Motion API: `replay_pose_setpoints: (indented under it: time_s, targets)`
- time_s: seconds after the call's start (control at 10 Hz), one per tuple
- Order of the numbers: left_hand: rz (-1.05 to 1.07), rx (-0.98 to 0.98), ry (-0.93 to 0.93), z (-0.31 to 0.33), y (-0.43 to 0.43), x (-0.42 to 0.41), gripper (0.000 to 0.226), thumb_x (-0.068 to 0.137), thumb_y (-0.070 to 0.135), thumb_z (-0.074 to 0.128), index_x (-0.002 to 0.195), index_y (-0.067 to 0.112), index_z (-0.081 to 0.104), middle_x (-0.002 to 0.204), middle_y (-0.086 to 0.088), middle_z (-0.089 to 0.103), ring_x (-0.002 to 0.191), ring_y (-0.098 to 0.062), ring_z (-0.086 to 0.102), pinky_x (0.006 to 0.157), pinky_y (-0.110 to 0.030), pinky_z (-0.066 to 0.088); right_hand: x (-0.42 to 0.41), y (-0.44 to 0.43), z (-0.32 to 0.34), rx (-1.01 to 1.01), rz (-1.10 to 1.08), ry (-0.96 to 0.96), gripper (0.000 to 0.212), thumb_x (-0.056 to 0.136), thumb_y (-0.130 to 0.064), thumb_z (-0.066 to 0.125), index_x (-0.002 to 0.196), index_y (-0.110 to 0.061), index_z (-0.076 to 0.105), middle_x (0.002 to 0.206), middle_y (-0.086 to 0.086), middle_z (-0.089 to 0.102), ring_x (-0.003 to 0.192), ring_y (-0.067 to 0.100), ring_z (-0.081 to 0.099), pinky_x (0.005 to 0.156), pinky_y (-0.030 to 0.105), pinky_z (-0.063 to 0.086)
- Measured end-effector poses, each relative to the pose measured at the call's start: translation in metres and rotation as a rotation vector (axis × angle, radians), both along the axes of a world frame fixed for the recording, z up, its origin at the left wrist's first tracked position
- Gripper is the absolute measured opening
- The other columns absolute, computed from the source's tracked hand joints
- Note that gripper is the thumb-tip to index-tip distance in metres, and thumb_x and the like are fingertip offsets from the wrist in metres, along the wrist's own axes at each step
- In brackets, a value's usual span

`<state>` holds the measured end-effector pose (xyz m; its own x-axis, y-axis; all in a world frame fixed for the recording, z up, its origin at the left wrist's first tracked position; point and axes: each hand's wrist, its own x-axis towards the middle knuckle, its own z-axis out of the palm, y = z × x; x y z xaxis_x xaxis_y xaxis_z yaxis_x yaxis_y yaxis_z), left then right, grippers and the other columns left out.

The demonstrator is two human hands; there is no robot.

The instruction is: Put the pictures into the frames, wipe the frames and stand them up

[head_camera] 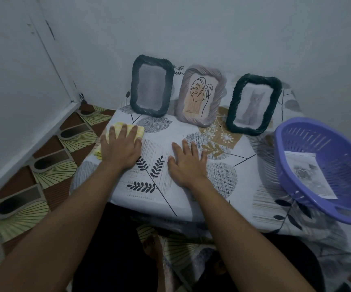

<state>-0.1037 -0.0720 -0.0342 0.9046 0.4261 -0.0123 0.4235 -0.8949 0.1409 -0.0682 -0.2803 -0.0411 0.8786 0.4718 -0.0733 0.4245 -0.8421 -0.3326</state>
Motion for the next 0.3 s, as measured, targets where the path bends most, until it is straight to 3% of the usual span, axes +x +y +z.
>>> replay_pose_setpoints:
  time_s: [0.2,0.3]
  targets:
    - [-0.007,-0.031,-0.163,0.009,-0.008,-0.001,0.057,0.103,0.042,0.020,0.151,0.018,0.036,0.163,-0.009,0.024,0.151,-0.037,0.010,0.120,-0.059,-0.001,0.001,-0.003,0.009,0.199,-0.026,0.100,0.053,0.104,-0.044,0.031,0.154,-0.028,0.030,0.167,0.002,0.014,0.154,0.025,0.001,0.118,0.058,-0.011]
    - [-0.030,-0.184,-0.313,0.021,-0.021,0.000,0.064,0.096,0.042,0.021,0.147,0.015,0.045,0.161,-0.012,0.030,0.150,-0.036,0.017,0.122,-0.054,0.006,-0.001,-0.004,0.018,0.390,-0.112,0.130,0.047,0.104,-0.042,0.037,0.149,-0.031,0.041,0.164,-0.002,0.023,0.153,0.023,0.013,0.118,0.058,-0.007]
